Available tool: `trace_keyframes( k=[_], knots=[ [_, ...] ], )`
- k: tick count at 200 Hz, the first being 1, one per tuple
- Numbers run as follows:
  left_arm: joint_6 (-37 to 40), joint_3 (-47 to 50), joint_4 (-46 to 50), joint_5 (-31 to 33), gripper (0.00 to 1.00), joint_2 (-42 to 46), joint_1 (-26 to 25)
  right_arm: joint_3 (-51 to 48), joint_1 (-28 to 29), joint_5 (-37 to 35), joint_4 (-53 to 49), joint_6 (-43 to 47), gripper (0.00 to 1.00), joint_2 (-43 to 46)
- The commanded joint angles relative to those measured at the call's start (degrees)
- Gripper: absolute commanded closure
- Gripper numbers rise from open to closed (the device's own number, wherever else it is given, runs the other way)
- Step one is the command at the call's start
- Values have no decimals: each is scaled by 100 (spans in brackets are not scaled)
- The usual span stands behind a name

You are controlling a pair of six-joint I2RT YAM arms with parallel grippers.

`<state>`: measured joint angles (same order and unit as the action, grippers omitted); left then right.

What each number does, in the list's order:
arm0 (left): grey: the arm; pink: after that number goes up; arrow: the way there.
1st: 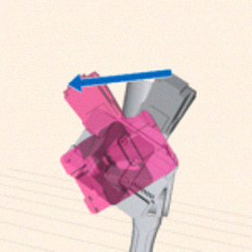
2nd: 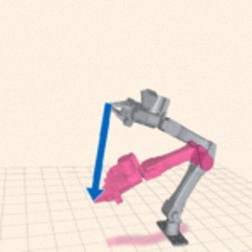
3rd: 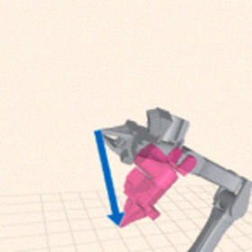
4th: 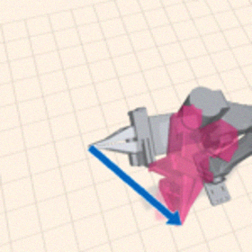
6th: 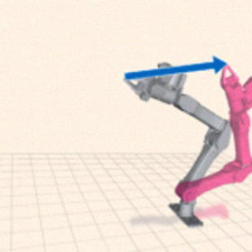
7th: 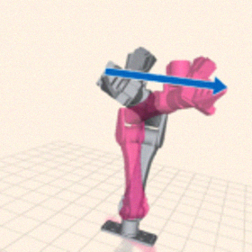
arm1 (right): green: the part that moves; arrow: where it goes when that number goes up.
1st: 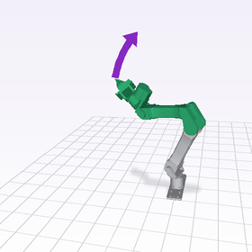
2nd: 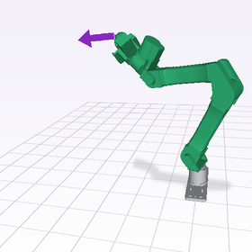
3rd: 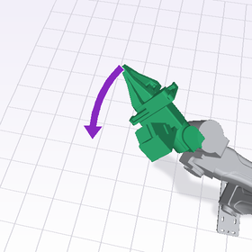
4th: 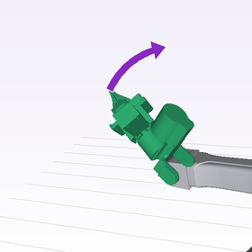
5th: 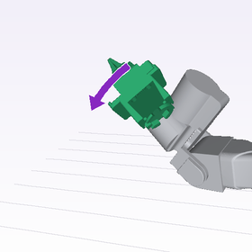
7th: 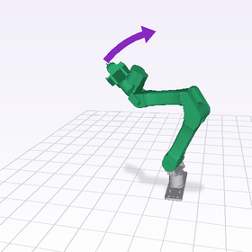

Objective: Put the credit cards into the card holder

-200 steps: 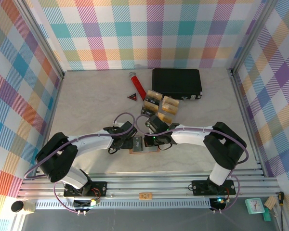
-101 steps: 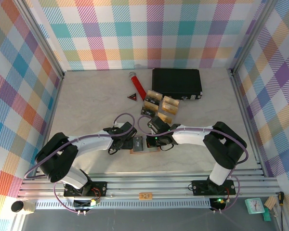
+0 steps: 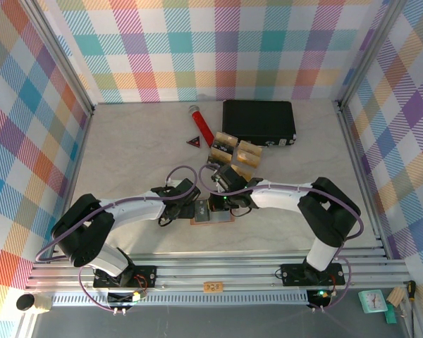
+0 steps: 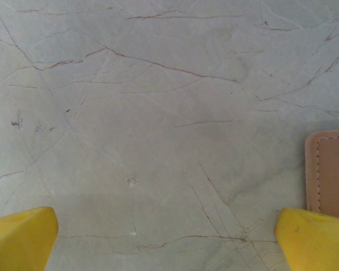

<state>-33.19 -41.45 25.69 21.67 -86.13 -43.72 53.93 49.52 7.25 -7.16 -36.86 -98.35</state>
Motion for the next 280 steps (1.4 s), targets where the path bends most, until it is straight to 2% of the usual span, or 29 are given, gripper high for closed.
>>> trace_keyframes(
  k=[1, 130, 175, 211, 248, 280],
  knots=[
    [-3, 155, -35, -66, 0, -124, 26, 160, 32, 128, 39, -29, 100, -169],
    [-8, 164, -87, -127, 0, -141, 22, 415, 137, 312, 152, -119, 100, -673],
    [14, 122, -14, -93, 0, -86, 22, 428, 125, 154, -120, 17, 100, -292],
    [111, 50, 217, -41, 0, 240, 100, 232, -133, -73, -454, 185, 100, 257],
    [183, -55, 495, -74, 0, 674, 169, -165, -603, -16, -515, 282, 81, 685],
    [144, -117, 403, -428, 0, 980, 163, -278, -935, 305, -479, 470, 83, 757]
  ],
)
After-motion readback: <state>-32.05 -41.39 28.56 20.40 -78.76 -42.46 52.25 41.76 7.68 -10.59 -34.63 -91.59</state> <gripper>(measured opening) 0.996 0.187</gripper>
